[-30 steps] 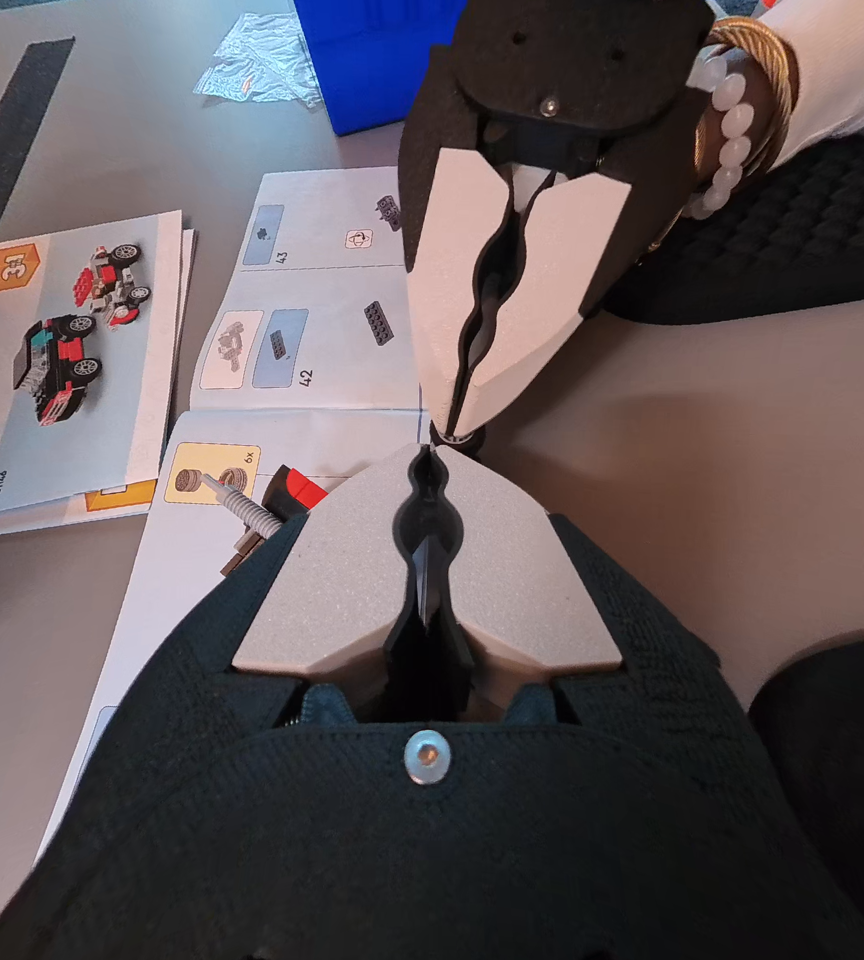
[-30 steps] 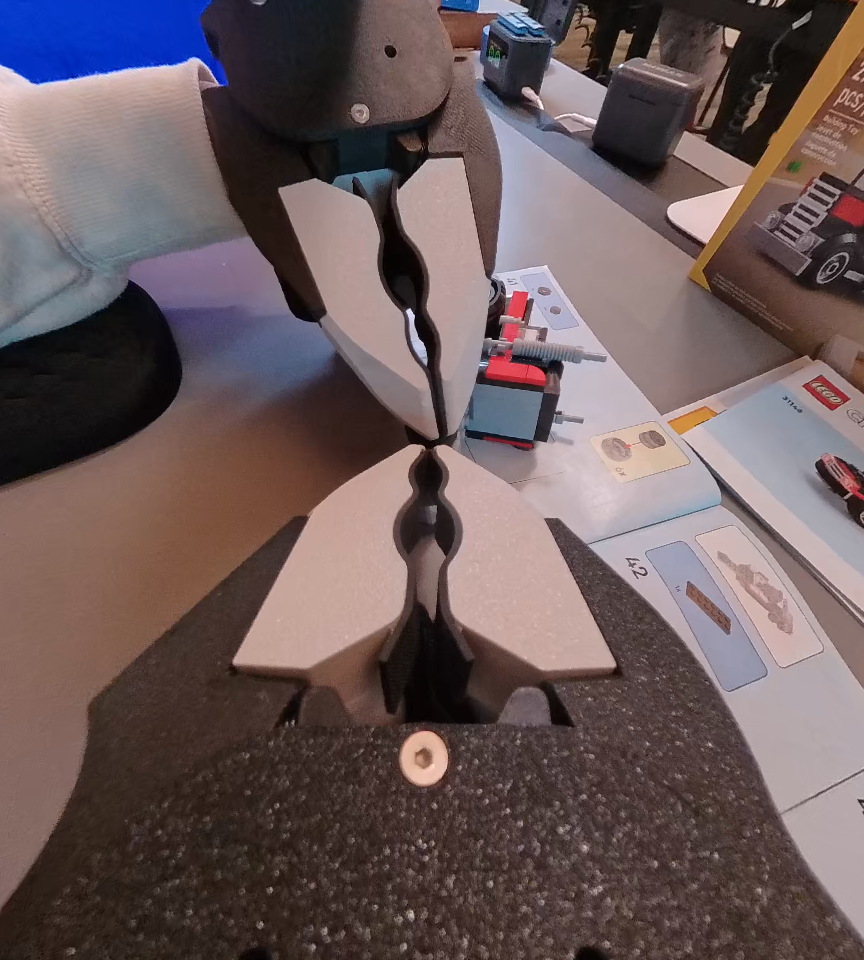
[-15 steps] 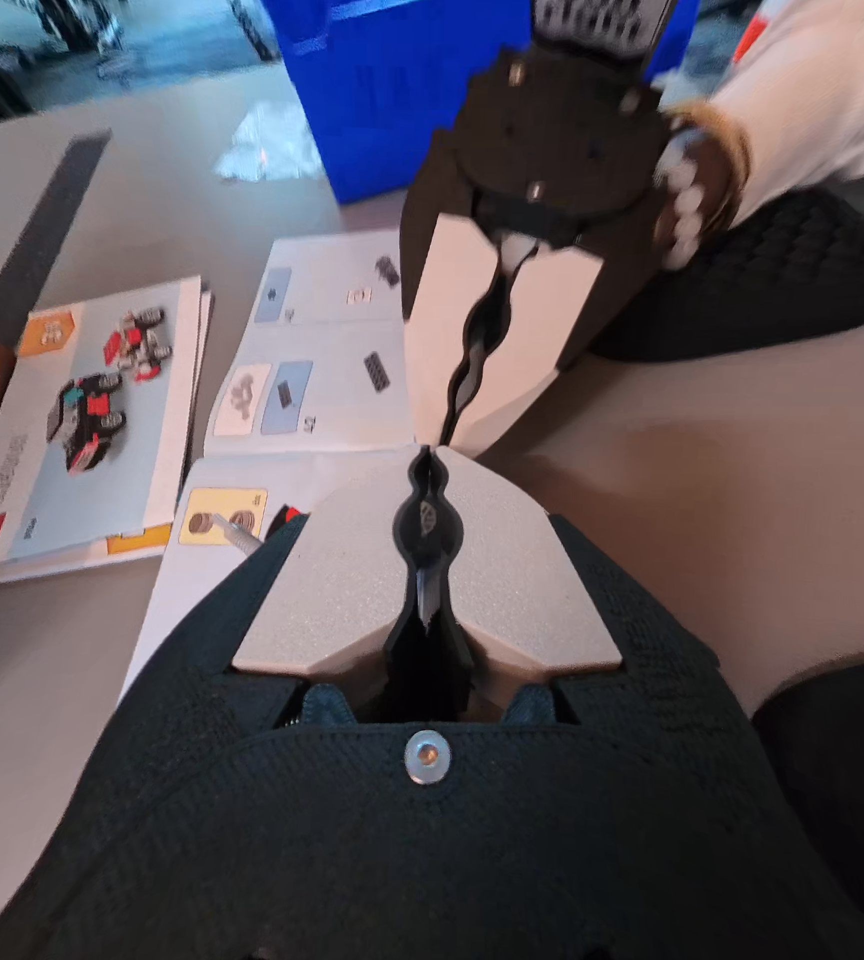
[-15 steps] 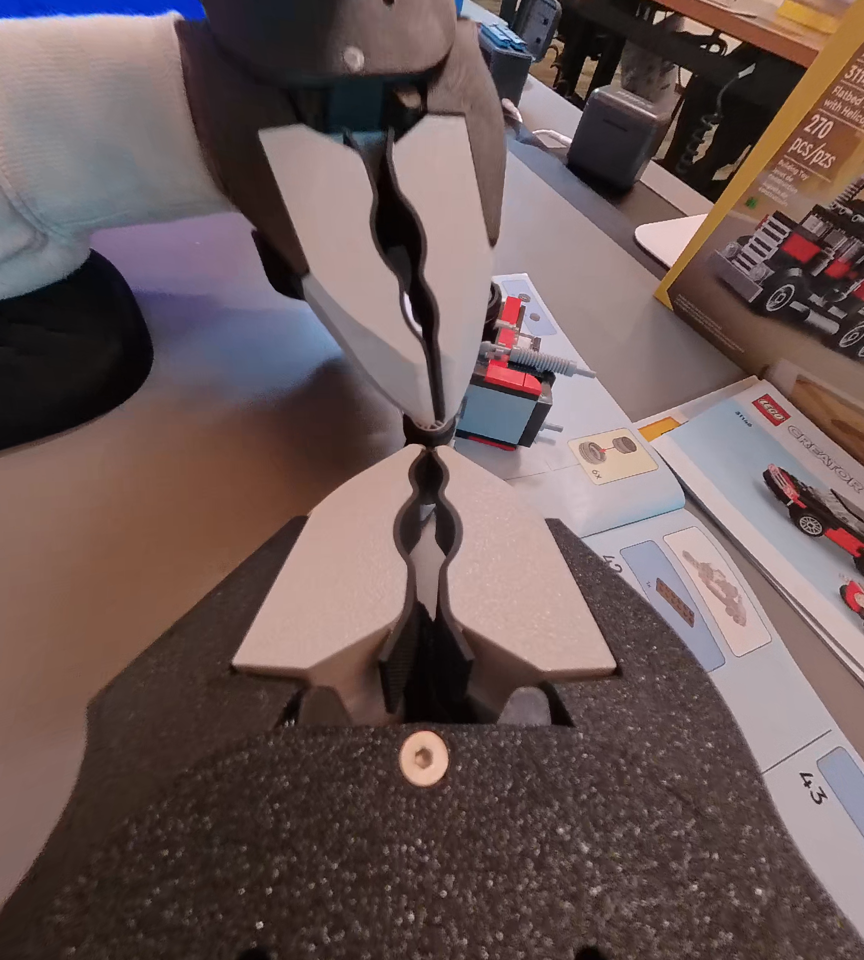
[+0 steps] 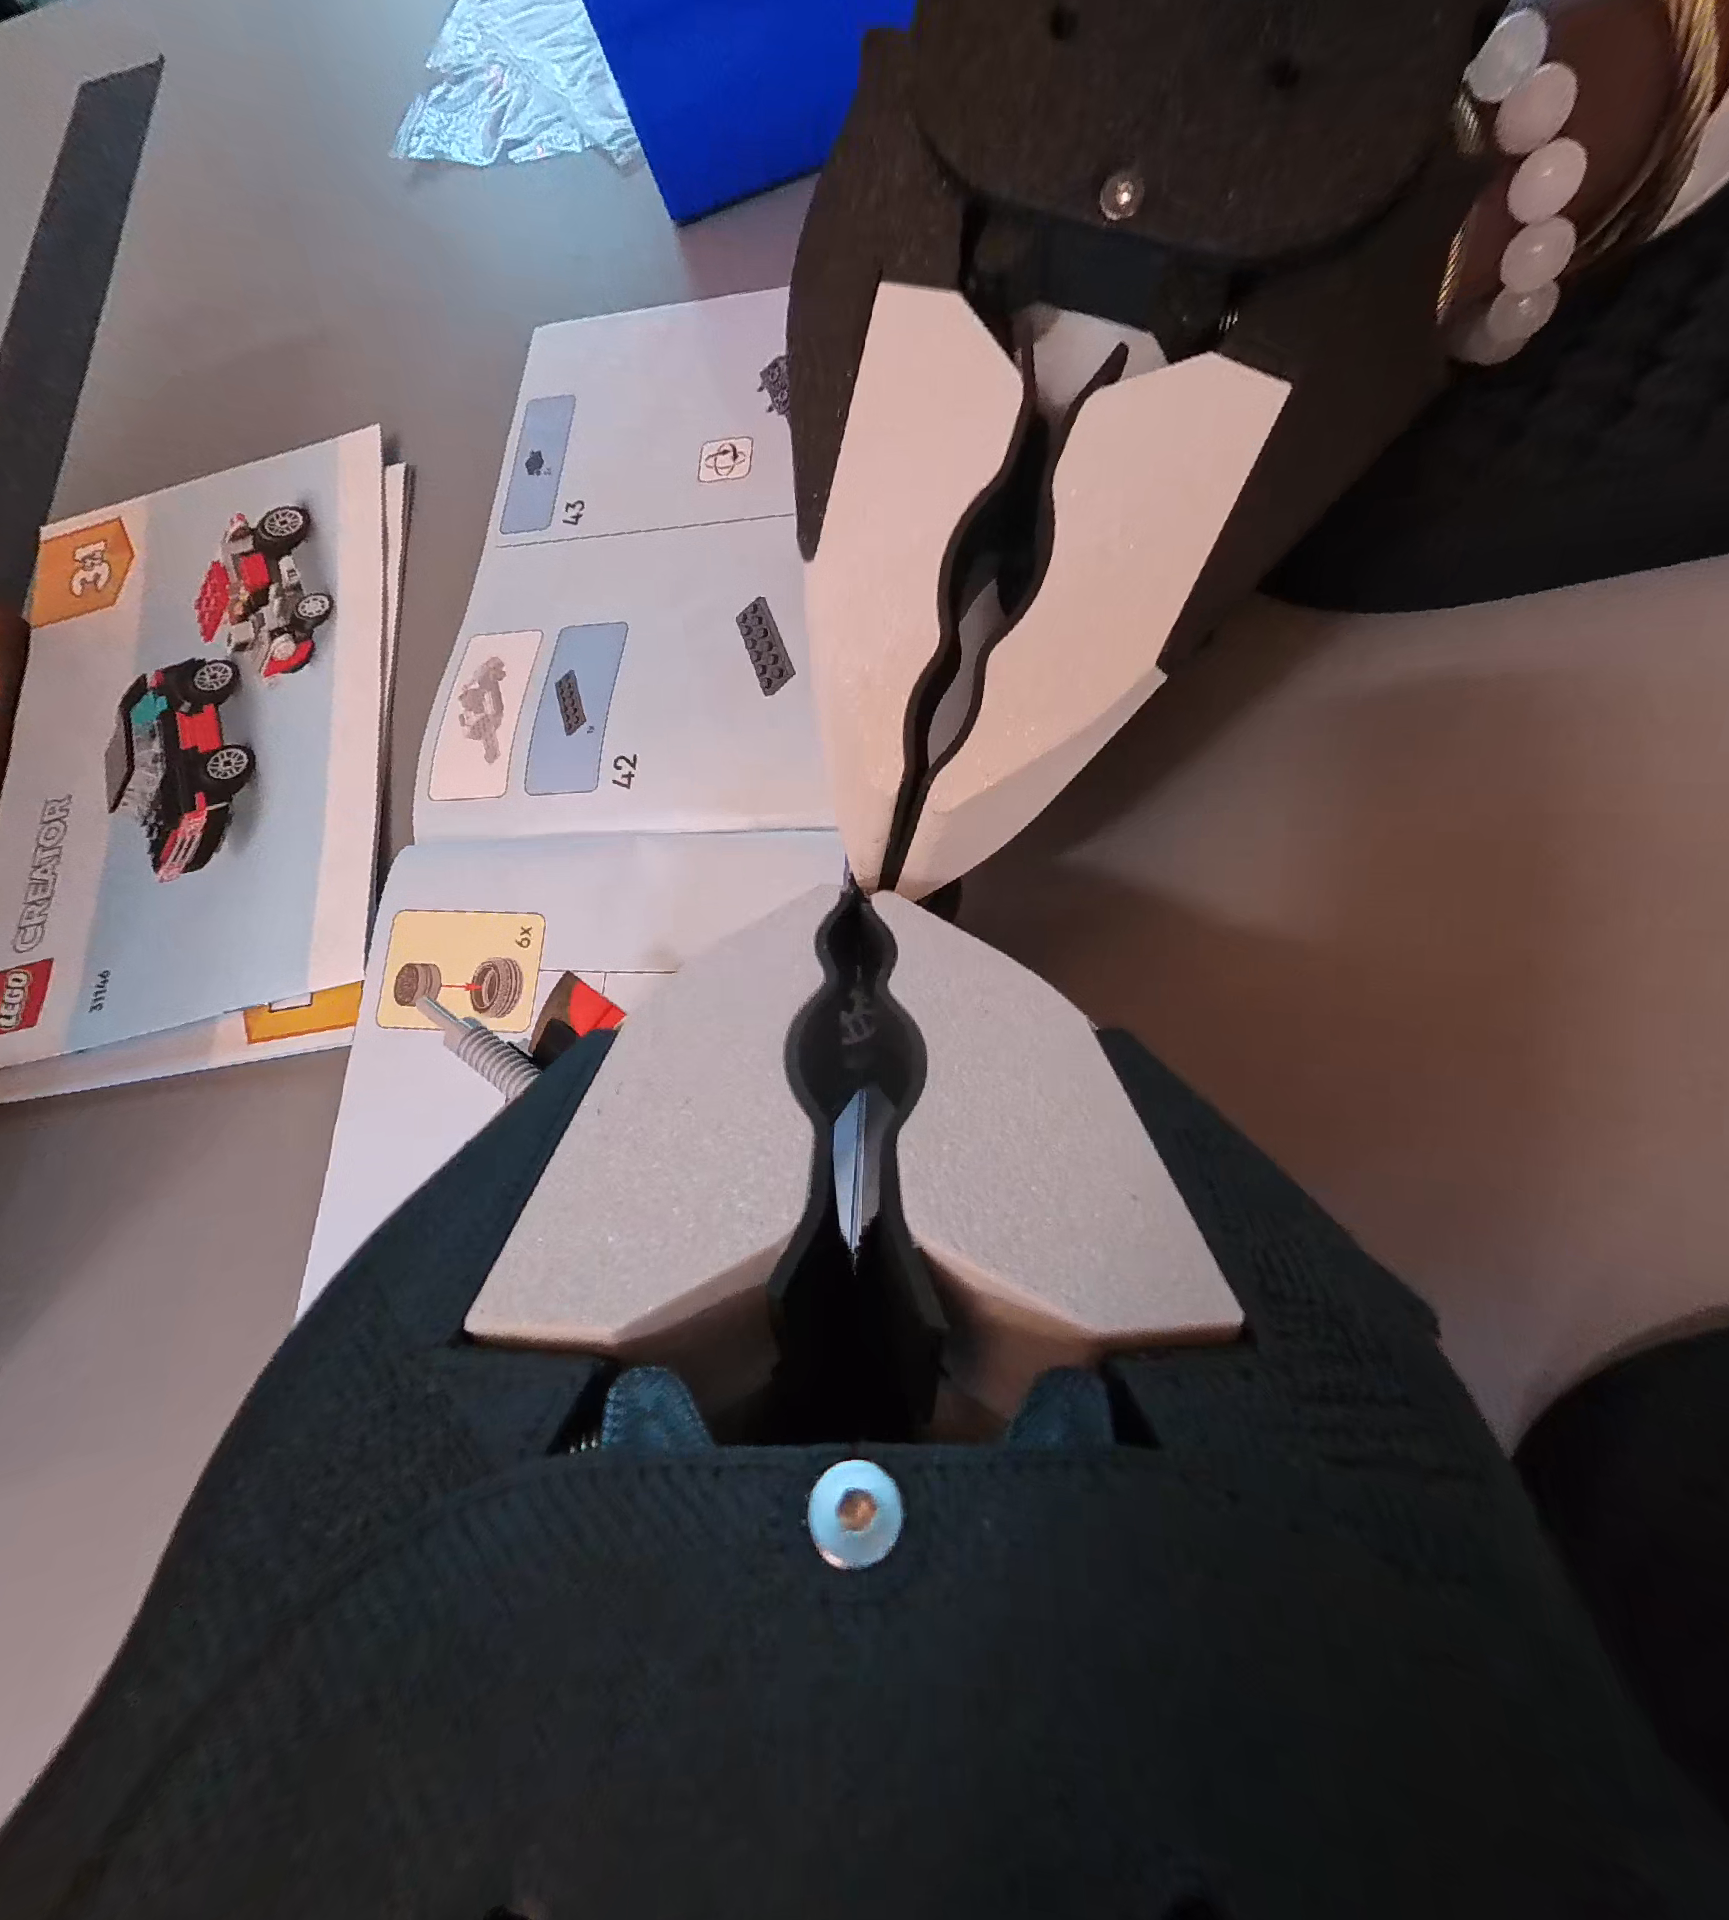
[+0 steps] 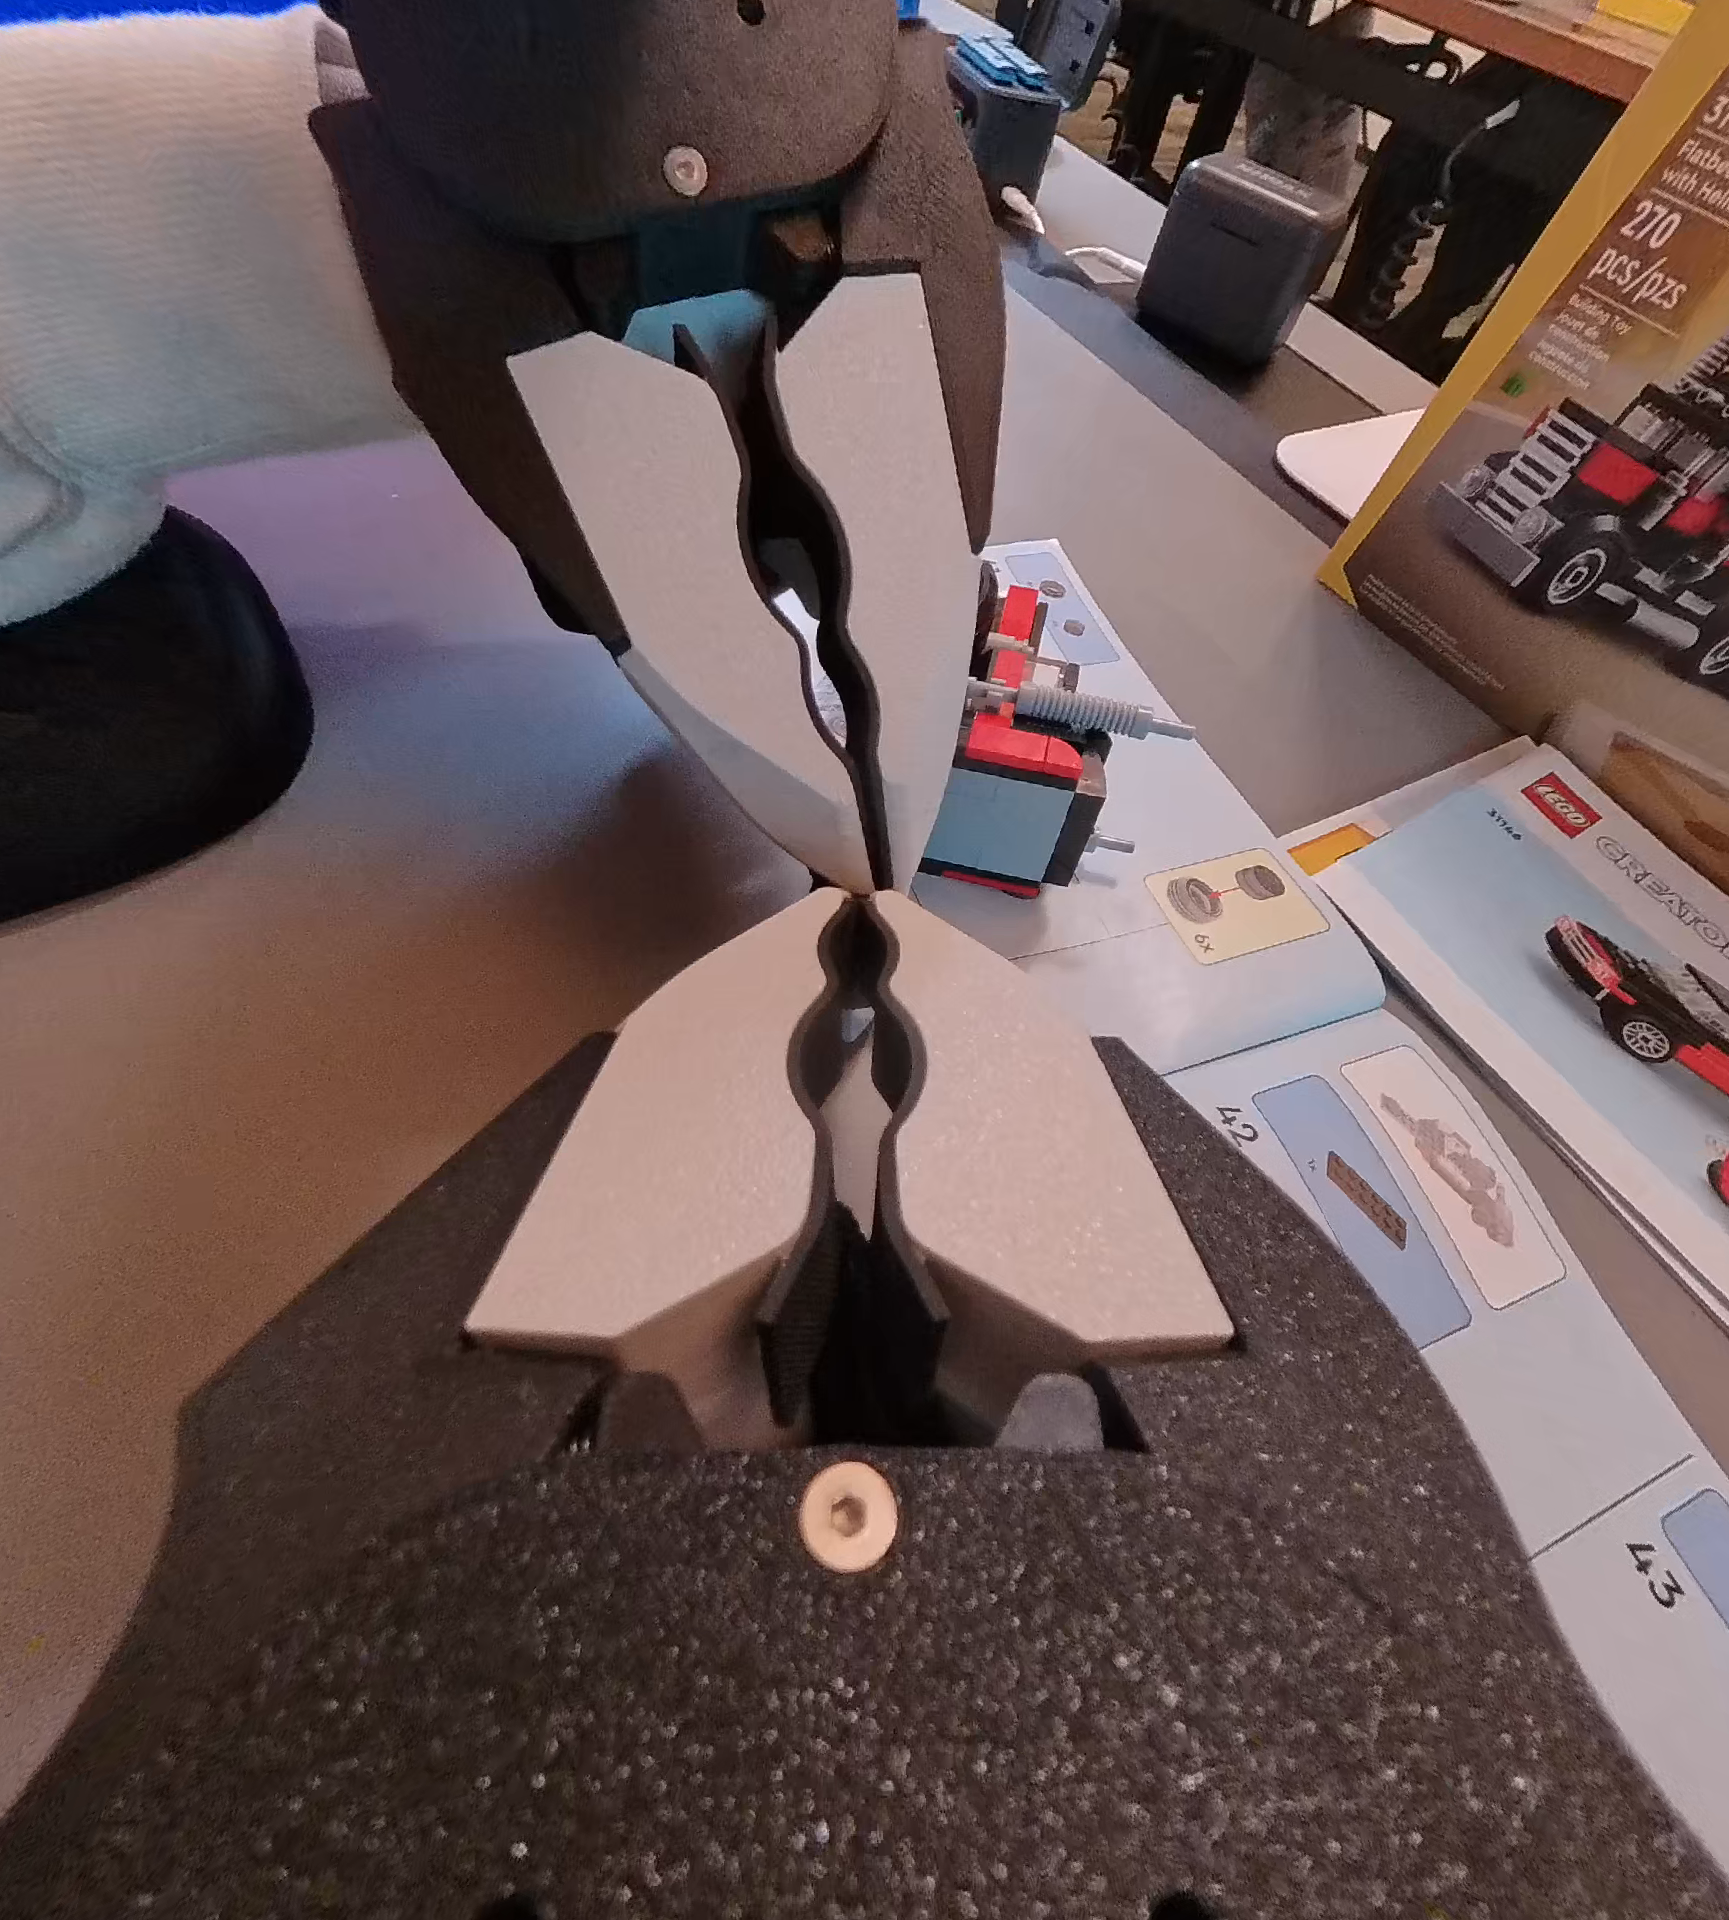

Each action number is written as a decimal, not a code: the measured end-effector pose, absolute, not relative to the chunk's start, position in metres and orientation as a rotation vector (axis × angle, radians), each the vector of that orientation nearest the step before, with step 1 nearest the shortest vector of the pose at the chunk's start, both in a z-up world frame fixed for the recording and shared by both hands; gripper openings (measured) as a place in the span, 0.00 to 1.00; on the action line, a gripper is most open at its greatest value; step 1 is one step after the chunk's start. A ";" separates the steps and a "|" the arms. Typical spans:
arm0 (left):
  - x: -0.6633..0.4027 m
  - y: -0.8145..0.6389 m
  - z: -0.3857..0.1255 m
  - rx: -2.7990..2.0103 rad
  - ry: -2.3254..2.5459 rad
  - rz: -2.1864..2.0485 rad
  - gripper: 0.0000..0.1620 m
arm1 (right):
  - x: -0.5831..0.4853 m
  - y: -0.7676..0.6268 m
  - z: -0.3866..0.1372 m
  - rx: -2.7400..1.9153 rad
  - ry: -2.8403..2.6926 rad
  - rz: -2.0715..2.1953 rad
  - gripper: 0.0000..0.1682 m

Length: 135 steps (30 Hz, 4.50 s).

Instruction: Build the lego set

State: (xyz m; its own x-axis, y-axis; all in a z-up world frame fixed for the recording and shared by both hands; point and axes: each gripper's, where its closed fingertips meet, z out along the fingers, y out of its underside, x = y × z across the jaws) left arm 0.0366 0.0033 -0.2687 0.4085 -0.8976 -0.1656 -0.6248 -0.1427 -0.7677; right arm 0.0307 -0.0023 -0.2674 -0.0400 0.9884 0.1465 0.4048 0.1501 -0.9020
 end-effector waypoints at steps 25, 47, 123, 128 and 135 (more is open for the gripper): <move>-0.035 0.016 -0.184 -1.608 0.845 -0.335 0.02 | 0.035 0.004 -0.259 -1.467 -1.535 1.042 0.20; -0.049 0.020 -0.206 -1.650 0.819 -0.370 0.04 | 0.033 -0.001 -0.253 -1.588 -1.434 1.450 0.13; 0.046 0.006 -0.264 -1.831 1.333 -0.404 0.00 | 0.034 -0.001 -0.272 -1.501 -1.601 1.015 0.13; 0.046 0.007 -0.265 -1.847 1.327 -0.398 0.00 | 0.034 0.000 -0.272 -1.507 -1.598 1.016 0.13; 0.047 0.007 -0.266 -1.869 1.386 -0.302 0.00 | 0.034 0.000 -0.273 -1.508 -1.598 1.000 0.13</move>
State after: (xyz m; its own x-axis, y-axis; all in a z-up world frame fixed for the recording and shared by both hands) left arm 0.0465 0.0067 -0.2661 0.3789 -0.8918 -0.2473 -0.7077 -0.1070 -0.6983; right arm 0.0344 0.0004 -0.2729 -0.0651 0.9978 -0.0117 0.4471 0.0187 -0.8943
